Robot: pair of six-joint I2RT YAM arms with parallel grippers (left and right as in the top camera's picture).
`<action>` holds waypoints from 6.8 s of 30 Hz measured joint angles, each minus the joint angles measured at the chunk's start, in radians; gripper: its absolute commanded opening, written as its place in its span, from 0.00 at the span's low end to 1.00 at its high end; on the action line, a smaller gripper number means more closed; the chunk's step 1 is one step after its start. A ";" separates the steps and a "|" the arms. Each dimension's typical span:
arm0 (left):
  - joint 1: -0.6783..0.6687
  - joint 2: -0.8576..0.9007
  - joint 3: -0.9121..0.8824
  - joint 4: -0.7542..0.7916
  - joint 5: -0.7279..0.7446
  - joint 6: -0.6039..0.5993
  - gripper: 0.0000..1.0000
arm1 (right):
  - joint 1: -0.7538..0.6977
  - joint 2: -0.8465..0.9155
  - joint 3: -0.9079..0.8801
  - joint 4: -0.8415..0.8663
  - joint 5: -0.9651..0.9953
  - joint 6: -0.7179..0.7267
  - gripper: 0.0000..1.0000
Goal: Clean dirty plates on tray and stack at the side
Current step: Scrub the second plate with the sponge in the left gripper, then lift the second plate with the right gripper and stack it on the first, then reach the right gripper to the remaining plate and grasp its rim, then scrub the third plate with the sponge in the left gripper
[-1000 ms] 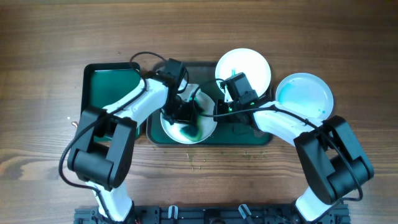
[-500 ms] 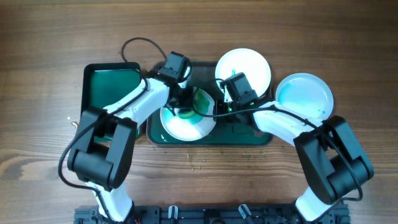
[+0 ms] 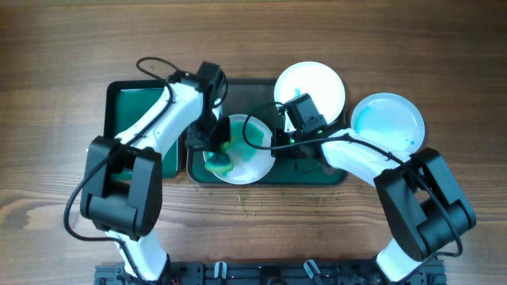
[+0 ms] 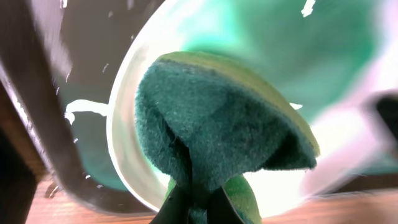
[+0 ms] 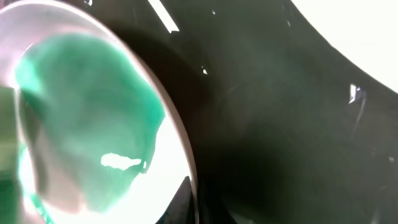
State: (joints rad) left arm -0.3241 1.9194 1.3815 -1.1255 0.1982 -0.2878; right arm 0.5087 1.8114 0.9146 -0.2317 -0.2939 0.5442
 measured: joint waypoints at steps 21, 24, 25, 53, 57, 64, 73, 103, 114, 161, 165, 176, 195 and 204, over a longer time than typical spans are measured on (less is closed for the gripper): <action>0.107 -0.093 0.194 0.042 0.008 0.024 0.04 | 0.260 -0.220 0.242 -0.557 0.818 -0.112 0.04; 0.107 -0.093 0.194 0.042 0.008 0.024 0.04 | 0.309 -0.221 0.282 -0.583 0.980 -0.120 0.04; 0.107 -0.093 0.194 0.041 0.008 0.024 0.04 | 0.325 -0.221 0.293 -0.584 1.035 -0.123 0.04; 0.107 -0.093 0.194 0.035 0.008 0.024 0.04 | 0.459 -0.238 0.319 -0.681 1.315 -0.145 0.04; 0.107 -0.093 0.194 0.031 0.008 0.024 0.04 | 0.209 -0.305 0.319 -0.677 0.971 -0.080 0.04; 0.107 -0.093 0.194 0.025 0.008 0.024 0.04 | -0.438 -0.427 0.319 -0.676 0.308 -0.146 0.04; 0.107 -0.093 0.194 0.026 0.008 0.024 0.04 | -0.932 -0.429 0.128 -0.554 0.184 -0.156 0.04; 0.100 -0.093 0.194 -0.054 0.004 0.007 0.04 | -0.536 -0.233 0.242 -0.285 0.036 -0.224 0.50; 0.079 -0.093 0.194 -0.076 -0.063 -0.070 0.04 | -0.472 0.043 0.240 -0.282 0.067 -0.140 0.33; -0.002 -0.093 0.127 0.049 -0.097 -0.171 0.04 | -0.184 0.087 0.243 -0.201 0.070 -0.331 0.19; -0.032 -0.093 0.065 0.116 -0.097 -0.202 0.04 | -0.184 0.089 0.243 -0.220 0.077 -0.330 0.04; -0.109 -0.058 -0.047 0.363 -0.097 -0.231 0.04 | -0.185 0.096 0.243 -0.276 0.039 -0.203 0.04; -0.146 0.126 -0.047 0.558 0.200 -0.002 0.04 | -0.197 0.097 0.232 -0.280 0.032 -0.182 0.04; -0.155 0.126 0.020 0.405 -0.188 -0.244 0.04 | -0.188 0.102 0.232 -0.271 0.005 -0.178 0.04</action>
State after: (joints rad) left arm -0.4789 2.0449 1.4017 -0.7204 0.0097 -0.5320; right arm 0.3210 1.9137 1.1469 -0.5026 -0.2886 0.3664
